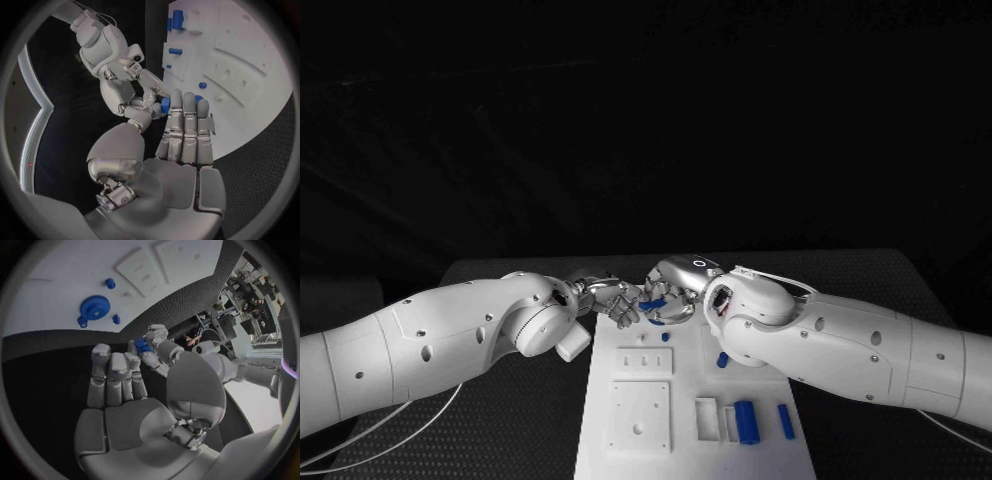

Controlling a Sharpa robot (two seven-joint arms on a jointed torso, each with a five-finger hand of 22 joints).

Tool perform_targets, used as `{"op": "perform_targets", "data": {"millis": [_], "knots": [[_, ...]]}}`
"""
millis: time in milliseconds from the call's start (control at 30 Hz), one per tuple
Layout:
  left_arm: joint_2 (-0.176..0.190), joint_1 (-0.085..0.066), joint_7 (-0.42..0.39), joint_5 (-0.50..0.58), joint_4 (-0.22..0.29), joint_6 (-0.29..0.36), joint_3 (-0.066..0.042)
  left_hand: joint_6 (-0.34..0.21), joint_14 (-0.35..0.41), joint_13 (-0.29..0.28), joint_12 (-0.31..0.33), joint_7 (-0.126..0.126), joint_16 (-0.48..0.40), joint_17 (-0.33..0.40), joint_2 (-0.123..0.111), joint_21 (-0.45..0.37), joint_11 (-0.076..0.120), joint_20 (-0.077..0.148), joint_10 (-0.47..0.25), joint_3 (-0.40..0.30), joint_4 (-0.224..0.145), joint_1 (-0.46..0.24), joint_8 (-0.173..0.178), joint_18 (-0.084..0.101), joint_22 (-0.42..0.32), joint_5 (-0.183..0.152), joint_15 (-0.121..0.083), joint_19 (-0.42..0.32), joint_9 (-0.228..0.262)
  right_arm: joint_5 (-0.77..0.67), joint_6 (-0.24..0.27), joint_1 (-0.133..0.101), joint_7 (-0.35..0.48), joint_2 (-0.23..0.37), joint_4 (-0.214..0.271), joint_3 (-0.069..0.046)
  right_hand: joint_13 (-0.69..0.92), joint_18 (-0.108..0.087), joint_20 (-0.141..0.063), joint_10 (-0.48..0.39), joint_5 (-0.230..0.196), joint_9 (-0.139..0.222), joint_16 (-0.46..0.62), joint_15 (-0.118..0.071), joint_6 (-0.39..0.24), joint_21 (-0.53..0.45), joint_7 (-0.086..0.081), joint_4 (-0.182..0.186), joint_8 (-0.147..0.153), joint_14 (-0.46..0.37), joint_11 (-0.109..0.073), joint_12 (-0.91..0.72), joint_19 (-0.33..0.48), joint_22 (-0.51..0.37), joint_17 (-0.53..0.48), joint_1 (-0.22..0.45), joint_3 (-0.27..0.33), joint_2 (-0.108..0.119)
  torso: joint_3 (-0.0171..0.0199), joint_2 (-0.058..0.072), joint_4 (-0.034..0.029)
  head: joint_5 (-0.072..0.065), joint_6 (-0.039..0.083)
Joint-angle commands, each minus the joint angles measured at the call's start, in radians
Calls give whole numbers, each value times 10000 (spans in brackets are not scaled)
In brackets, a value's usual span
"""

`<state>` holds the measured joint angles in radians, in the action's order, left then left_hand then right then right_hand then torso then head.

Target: Assemble the parts on the task board

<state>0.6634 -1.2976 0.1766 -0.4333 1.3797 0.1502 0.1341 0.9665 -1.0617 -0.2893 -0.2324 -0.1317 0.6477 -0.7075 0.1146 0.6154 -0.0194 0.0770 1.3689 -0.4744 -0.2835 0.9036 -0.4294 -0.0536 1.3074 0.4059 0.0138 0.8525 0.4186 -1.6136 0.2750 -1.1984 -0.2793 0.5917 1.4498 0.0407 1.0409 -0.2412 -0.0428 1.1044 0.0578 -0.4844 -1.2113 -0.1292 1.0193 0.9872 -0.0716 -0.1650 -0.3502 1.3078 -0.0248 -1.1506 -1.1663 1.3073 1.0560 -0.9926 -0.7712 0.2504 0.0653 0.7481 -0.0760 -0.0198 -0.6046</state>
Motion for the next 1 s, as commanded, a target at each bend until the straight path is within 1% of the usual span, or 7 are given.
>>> {"op": "perform_targets", "data": {"millis": [33, 167, 467, 567, 733, 867, 1000], "knots": [[13, -25, 85, -454, -20, 155, -13, 467, -80, -56, -82, 380, 119, -27, 66, 103, 36, 96, 61, -32, -65, 77, -42, -52, 221, 234, -34, -2, 70, 53, -72, 21, -90, 28, 29, 8, -23, -206, 7, -12, -66, 45, 40, 44, 113, -70, -194, 82, 43, -50, 50, 55, -74, 17, -13, 17, 16, 108, -1, -3, -5, -21, 31], [28, -25, 129, -482, -7, 75, -13, 501, -81, -129, -157, 397, 207, -40, 42, 195, 54, 122, 61, -40, -66, 64, -47, -38, 213, 532, -56, -17, 166, 54, -92, 27, -104, 34, 23, 8, -48, -206, -3, -10, -67, 48, 47, 47, 90, -80, -201, 131, 62, -55, 56, 78, -71, 17, -14, 35, 54, 154, 0, -3, 1, -27, 28], [36, -24, 176, -772, 84, -144, -11, 509, -78, -155, -183, 404, 237, -43, 32, 227, 61, 132, 55, -43, -73, 68, -46, -34, 210, 580, -64, -31, 202, 48, 23, 29, -180, 128, -159, 8, -104, -206, -16, -46, -70, 57, 92, 63, 9, -131, -225, 215, 118, -101, 77, 141, -31, 6, -28, 25, 95, 212, -6, -1, -8, -44, 37], [54, -22, 140, -1330, 130, -44, -7, 509, -77, -159, -186, 405, 241, -43, 28, 231, 61, 133, 53, -45, -74, 71, -44, -34, 210, 582, -65, -34, 208, 16, 42, 29, -193, 217, -244, 8, -133, -206, -18, -81, -73, 66, 115, 75, -57, -161, -245, 246, 158, -126, 94, 178, -4, 0, -34, 16, 118, 251, -4, -1, -12, -32, 16], [107, -11, 196, -3335, 306, 560, 20, 528, -111, -212, -247, 417, 311, -53, -67, 309, 82, 160, 72, -71, -76, 160, -39, -39, 212, 595, -92, -24, 268, -18, 297, 28, -160, 501, -410, 1, -157, -206, -23, -94, -68, 67, 128, 86, -93, -178, -256, 264, 181, -137, 106, 200, 7, -2, -38, -25, 114, 253, -1, -11, -8, 1, -7], [199, -12, 394, -4457, 511, 1188, 237, 622, -207, -299, -352, 457, 427, -66, -189, 449, 134, 210, 147, -75, -72, 228, -57, -47, 212, 762, -150, 43, 362, 3, 488, 23, -132, 718, -516, -43, -170, -206, -25, -86, -58, 63, 133, 88, -83, -187, -256, 282, 178, -135, 106, 204, 6, -4, -40, -65, 83, 245, 9, -18, -14, 48, -59], [226, -13, 616, -5395, 678, 1656, 432, 760, -330, -398, -465, 513, 542, -65, -363, 620, 198, 278, 247, -80, -62, 259, -69, -57, 206, 1214, -223, 141, 465, 175, 698, -9, -90, 848, -737, -235, -194, -206, -27, -66, -47, 58, 140, 87, -67, -201, -254, 326, 178, -127, 103, 209, -1, -7, -45, -126, 13, 271, 14, -40, -27, 61, -103]]}}
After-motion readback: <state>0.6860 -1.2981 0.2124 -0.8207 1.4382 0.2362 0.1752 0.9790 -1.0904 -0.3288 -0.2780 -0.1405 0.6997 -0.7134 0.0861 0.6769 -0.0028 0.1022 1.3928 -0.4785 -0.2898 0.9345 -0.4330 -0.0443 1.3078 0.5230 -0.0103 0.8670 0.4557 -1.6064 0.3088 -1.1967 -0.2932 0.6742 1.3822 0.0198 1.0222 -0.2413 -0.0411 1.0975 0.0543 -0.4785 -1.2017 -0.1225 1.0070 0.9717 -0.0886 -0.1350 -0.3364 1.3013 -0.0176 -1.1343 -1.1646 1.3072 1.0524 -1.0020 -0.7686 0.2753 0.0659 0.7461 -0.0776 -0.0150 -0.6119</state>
